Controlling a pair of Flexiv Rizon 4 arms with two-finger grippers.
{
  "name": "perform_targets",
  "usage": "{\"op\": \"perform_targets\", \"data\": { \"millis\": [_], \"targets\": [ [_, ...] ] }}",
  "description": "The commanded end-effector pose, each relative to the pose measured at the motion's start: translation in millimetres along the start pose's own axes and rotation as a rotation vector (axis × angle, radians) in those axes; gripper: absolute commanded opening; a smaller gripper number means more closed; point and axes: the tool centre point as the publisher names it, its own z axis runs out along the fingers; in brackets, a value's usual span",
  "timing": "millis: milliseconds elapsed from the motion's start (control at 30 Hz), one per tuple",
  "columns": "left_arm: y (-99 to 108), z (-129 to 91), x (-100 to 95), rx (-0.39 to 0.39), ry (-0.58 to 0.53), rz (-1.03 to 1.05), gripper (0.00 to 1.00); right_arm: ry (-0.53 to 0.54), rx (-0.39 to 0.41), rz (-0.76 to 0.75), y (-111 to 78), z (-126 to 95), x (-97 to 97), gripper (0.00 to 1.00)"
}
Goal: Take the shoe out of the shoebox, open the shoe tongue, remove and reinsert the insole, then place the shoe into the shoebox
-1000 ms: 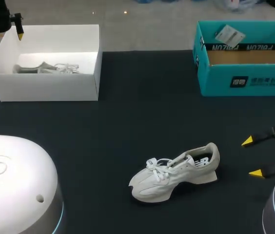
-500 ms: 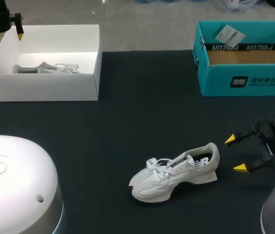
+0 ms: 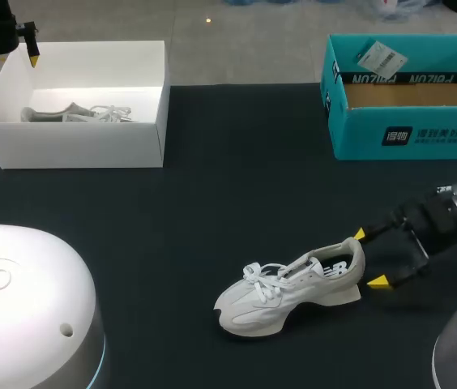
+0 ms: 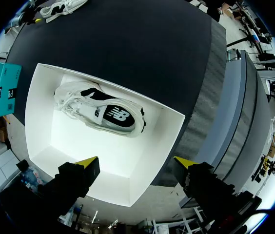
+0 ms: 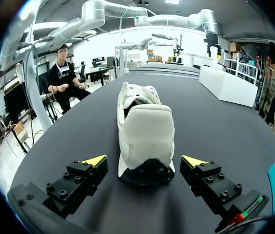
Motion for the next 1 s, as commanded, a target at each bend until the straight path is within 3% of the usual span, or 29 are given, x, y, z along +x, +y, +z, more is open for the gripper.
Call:
{"op": "perform_targets", "data": {
  "millis": [33,500,1000],
  "targets": [
    [-1,-1,0.3,-0.003,0.002,-0.001,1.00,0.008,-0.001,0.000,1.6,9,2.3,1.00],
    [-1,-1,0.3,-0.003,0.002,-0.001,1.00,0.034,-0.033,0.013,5.8,41,8.0,1.00],
    [-1,-1,0.3,-0.003,0.002,-0.001,1.00,-0.027,-0.050,0.085,-2.0,60,12.6,1.00]
  ]
}}
